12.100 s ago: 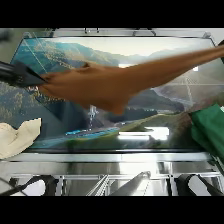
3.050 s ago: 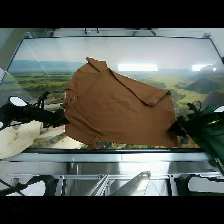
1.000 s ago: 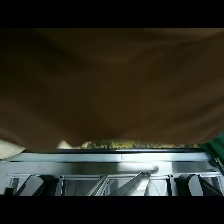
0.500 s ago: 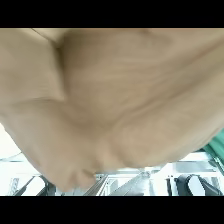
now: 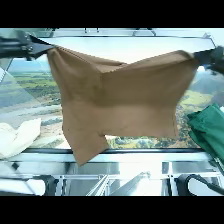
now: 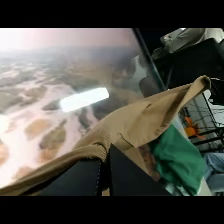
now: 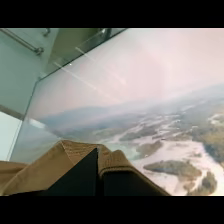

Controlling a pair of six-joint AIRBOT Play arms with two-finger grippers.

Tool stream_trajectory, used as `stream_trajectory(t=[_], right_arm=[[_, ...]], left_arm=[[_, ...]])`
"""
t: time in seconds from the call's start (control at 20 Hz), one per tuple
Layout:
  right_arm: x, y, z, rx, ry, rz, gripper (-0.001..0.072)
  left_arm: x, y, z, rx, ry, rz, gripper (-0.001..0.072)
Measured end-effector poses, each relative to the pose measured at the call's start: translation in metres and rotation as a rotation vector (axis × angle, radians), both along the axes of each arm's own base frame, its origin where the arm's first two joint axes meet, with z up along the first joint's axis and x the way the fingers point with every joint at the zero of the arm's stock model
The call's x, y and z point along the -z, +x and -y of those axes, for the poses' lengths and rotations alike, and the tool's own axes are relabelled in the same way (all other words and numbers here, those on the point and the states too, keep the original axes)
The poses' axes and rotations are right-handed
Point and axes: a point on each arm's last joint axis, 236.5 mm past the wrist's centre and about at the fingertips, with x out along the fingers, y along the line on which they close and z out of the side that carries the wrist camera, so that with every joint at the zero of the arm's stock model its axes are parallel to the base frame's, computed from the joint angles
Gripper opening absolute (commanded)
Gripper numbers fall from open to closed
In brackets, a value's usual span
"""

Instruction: Fold the shirts.

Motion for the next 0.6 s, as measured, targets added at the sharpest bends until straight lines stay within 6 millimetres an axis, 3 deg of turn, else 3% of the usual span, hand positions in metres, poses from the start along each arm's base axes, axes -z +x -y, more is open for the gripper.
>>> stream_trajectory(t=[0.15,0.3,0.45,0.6], right_arm=[[0.056,0.056,0.003,0.009,0.108,-0.019,0.0013],[0.094,0.090,0.007,0.019,0.167,-0.020,0.0013],[0.134,0.105,0.008,0.023,0.192,-0.056,0.0013],[0.172,0.102,0.001,-0.027,0.168,-0.113,0.0014]], left_arm=[[0.054,0.069,-0.008,-0.026,-0.009,-0.009,0.0032],[0.090,0.110,-0.024,-0.119,-0.048,0.026,0.0032],[0.134,0.122,-0.040,-0.168,-0.067,0.008,0.0032],[0.169,0.118,-0.042,-0.151,-0.068,-0.035,0.0030]])
